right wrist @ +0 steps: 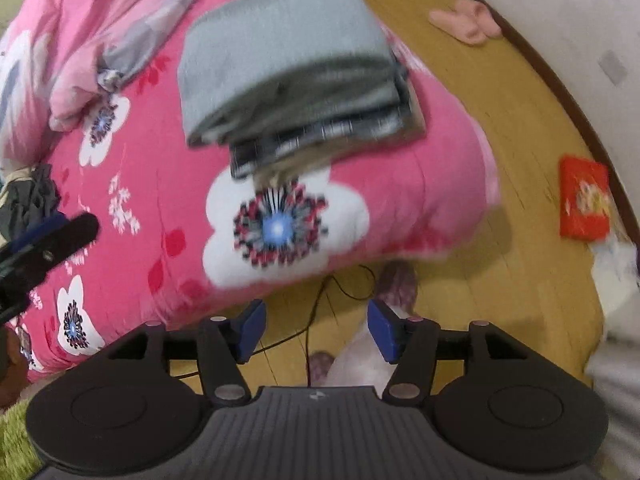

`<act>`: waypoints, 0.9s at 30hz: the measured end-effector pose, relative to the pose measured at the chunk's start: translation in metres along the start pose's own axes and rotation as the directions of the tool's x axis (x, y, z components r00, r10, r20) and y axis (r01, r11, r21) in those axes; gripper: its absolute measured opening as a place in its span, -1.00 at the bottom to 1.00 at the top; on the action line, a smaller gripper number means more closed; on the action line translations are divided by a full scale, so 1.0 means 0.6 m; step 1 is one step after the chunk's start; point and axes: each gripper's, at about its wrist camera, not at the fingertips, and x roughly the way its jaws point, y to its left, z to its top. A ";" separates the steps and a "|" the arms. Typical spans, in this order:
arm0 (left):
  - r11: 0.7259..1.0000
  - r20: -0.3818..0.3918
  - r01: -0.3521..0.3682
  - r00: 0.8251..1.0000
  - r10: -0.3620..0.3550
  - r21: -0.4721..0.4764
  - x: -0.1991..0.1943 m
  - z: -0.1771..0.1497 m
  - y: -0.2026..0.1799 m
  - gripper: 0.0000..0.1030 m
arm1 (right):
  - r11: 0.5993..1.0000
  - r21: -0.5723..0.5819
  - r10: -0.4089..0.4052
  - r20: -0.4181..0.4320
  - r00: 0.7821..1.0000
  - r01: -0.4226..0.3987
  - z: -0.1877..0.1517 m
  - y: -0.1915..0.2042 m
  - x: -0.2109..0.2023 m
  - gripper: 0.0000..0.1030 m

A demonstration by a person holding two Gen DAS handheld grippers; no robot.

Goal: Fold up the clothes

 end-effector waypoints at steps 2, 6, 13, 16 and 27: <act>1.000 0.034 0.003 0.999 -0.002 -0.012 -0.024 -0.012 0.006 0.89 | 1.000 -0.004 -0.020 0.024 1.000 0.020 -0.026 0.019 -0.017 0.26; 0.997 0.076 -0.001 0.997 0.007 -0.075 -0.060 -0.028 0.023 0.93 | 0.997 -0.041 -0.063 0.101 0.993 0.067 -0.065 0.058 -0.058 0.62; 0.990 0.188 -0.085 0.976 0.105 -0.112 -0.123 -0.016 0.041 0.99 | 0.988 -0.120 -0.071 0.222 0.972 0.099 -0.064 0.101 -0.109 0.98; 0.978 0.225 -0.165 0.956 0.190 -0.127 -0.146 -0.001 0.039 0.99 | 0.979 -0.185 -0.032 0.259 0.965 0.082 -0.053 0.117 -0.118 0.99; 0.915 0.222 -0.220 0.926 0.305 -0.339 -0.219 0.075 -0.001 0.99 | 0.918 -0.359 0.018 0.460 0.888 0.168 -0.030 0.107 -0.215 1.00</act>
